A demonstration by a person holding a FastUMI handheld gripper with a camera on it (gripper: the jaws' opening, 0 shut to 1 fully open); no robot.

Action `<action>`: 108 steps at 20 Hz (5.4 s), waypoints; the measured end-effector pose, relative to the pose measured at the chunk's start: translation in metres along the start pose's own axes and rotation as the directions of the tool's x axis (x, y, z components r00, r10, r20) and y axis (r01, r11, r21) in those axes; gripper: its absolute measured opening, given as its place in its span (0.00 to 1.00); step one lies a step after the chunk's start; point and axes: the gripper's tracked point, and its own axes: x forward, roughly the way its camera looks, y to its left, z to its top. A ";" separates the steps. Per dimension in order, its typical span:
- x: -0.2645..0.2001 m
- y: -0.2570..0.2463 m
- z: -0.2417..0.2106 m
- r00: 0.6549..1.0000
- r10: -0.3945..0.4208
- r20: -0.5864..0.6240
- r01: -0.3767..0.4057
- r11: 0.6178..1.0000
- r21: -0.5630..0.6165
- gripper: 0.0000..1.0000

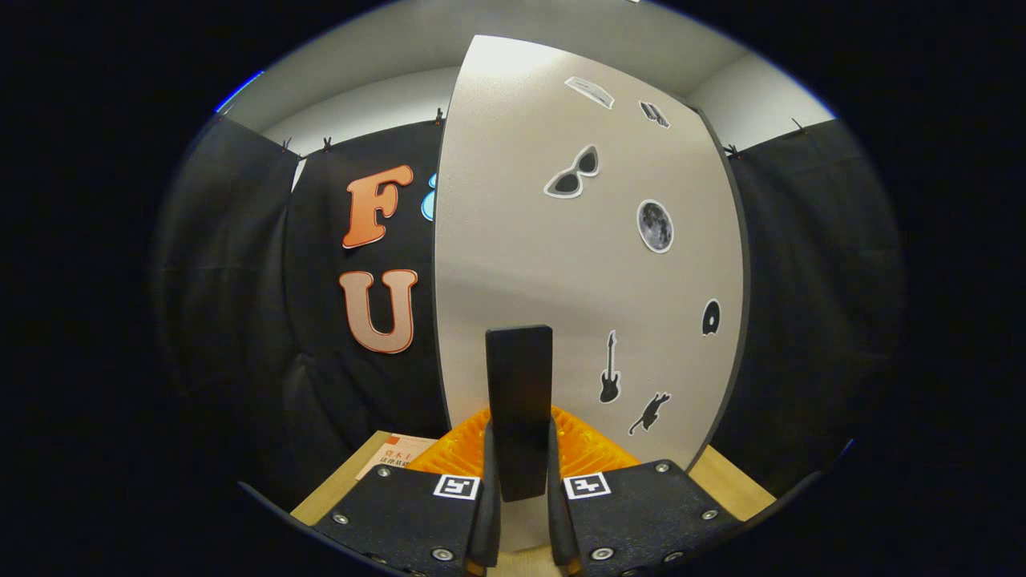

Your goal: Open the shoe cabinet door, grab the shoes and put them into the shoe cabinet, then close the shoe cabinet door.

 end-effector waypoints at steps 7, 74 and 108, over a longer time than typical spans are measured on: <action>-0.046 -0.037 -0.002 0.999 -0.050 0.002 0.051 0.998 -0.044 0.23; -0.167 -0.090 -0.210 0.947 0.023 -0.322 -0.033 0.999 -0.027 0.43; -0.003 -0.063 -0.472 0.763 0.199 -0.616 -0.092 0.975 0.200 0.06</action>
